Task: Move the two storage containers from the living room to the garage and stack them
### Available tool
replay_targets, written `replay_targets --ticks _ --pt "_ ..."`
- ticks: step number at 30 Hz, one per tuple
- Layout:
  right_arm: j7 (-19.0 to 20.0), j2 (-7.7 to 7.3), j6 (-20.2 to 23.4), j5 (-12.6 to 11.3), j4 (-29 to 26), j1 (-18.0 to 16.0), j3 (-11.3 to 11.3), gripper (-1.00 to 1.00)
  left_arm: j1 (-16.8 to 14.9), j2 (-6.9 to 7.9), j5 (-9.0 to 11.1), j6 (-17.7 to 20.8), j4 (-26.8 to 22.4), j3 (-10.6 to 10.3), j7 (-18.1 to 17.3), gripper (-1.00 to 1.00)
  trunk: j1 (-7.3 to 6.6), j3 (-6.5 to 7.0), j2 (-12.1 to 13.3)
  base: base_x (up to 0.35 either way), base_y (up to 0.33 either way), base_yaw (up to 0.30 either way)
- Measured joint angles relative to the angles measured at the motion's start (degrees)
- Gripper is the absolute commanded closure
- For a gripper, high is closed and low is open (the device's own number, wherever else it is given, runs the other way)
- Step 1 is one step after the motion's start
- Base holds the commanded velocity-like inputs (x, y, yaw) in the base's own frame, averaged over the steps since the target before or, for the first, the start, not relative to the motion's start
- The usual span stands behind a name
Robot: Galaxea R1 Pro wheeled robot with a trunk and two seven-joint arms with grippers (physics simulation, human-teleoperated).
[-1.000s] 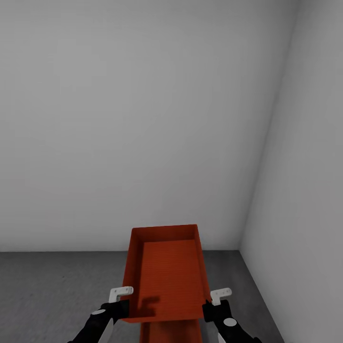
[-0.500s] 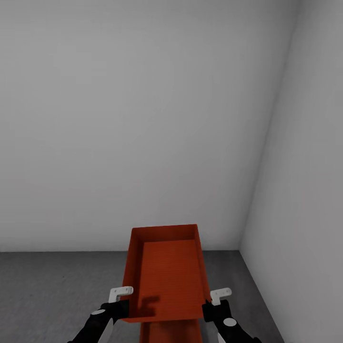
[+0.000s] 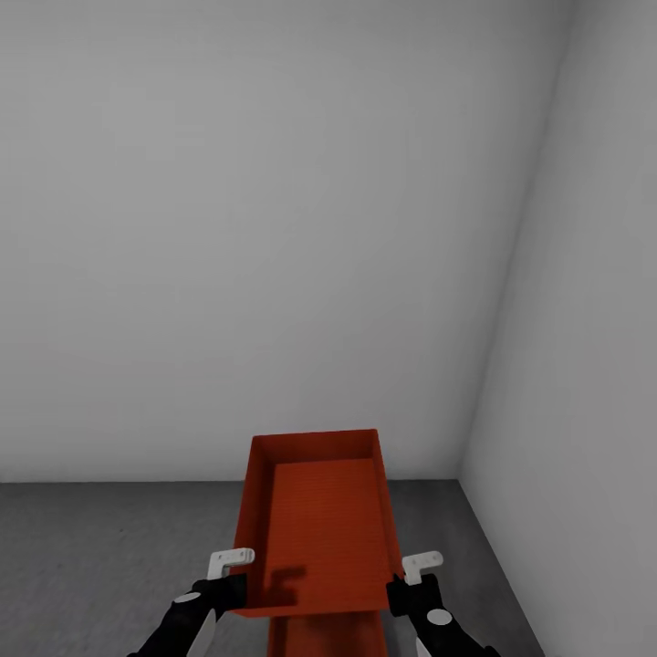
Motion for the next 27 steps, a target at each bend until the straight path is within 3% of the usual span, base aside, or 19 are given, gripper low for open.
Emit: replay_targets --ticks 27 --pt "0.09 -0.07 -0.15 0.11 -0.01 0.0 -0.09 1.0 0.02 -0.09 0.0 -0.14 -0.04 -0.02 0.1 1.0 0.0 0.0 0.0 0.0 0.0 0.0"
